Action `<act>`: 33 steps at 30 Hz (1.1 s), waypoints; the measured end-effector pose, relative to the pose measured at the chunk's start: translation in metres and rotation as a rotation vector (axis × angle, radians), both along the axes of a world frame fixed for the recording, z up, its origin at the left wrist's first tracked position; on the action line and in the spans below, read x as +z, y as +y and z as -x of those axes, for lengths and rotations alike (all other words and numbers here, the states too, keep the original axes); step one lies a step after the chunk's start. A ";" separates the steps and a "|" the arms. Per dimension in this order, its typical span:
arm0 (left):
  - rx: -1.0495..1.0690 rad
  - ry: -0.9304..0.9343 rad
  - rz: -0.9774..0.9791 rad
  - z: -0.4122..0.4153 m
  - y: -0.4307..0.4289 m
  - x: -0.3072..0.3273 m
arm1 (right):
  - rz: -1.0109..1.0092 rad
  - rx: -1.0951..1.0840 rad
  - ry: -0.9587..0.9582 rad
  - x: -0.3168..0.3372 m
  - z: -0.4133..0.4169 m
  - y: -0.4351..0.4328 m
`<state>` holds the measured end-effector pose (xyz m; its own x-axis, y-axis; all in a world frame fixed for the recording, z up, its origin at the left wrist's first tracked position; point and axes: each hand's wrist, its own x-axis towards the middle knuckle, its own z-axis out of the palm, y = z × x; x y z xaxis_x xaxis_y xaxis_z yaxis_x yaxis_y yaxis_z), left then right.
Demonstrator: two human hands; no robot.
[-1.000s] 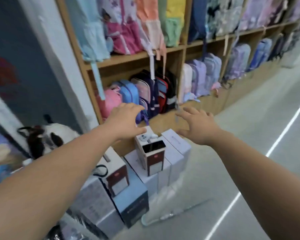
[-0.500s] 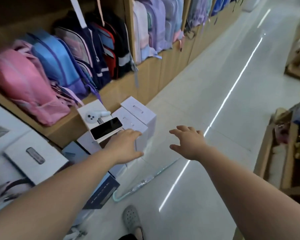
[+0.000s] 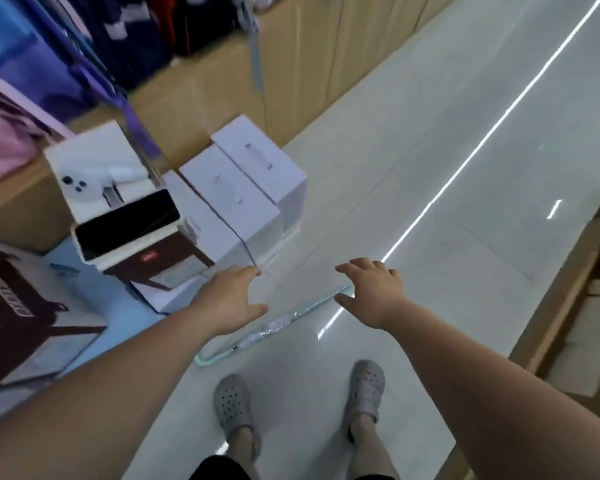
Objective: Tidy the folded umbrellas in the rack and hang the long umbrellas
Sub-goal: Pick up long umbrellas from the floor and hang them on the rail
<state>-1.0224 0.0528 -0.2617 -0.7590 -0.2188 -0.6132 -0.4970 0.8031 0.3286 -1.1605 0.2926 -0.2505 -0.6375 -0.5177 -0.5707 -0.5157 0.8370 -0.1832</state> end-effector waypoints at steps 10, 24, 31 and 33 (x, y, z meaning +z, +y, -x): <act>0.155 -0.253 -0.067 0.001 0.028 -0.275 | -0.151 0.152 -0.140 -0.285 0.037 0.014; 0.338 -0.361 -0.175 -0.034 0.044 -0.528 | -0.054 0.134 -0.231 -0.559 0.015 -0.013; 0.412 -0.492 -0.356 -0.045 0.048 -0.586 | -0.083 0.221 -0.161 -0.624 0.012 -0.026; 0.431 -0.478 -0.370 -0.051 0.053 -0.593 | -0.106 0.272 -0.108 -0.633 0.009 -0.023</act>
<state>-0.9713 0.1056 -0.8546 -0.2845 -0.1521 -0.9466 -0.8998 0.3831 0.2089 -1.1699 0.2697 -0.8839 -0.4162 -0.5955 -0.6871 -0.7059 0.6879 -0.1685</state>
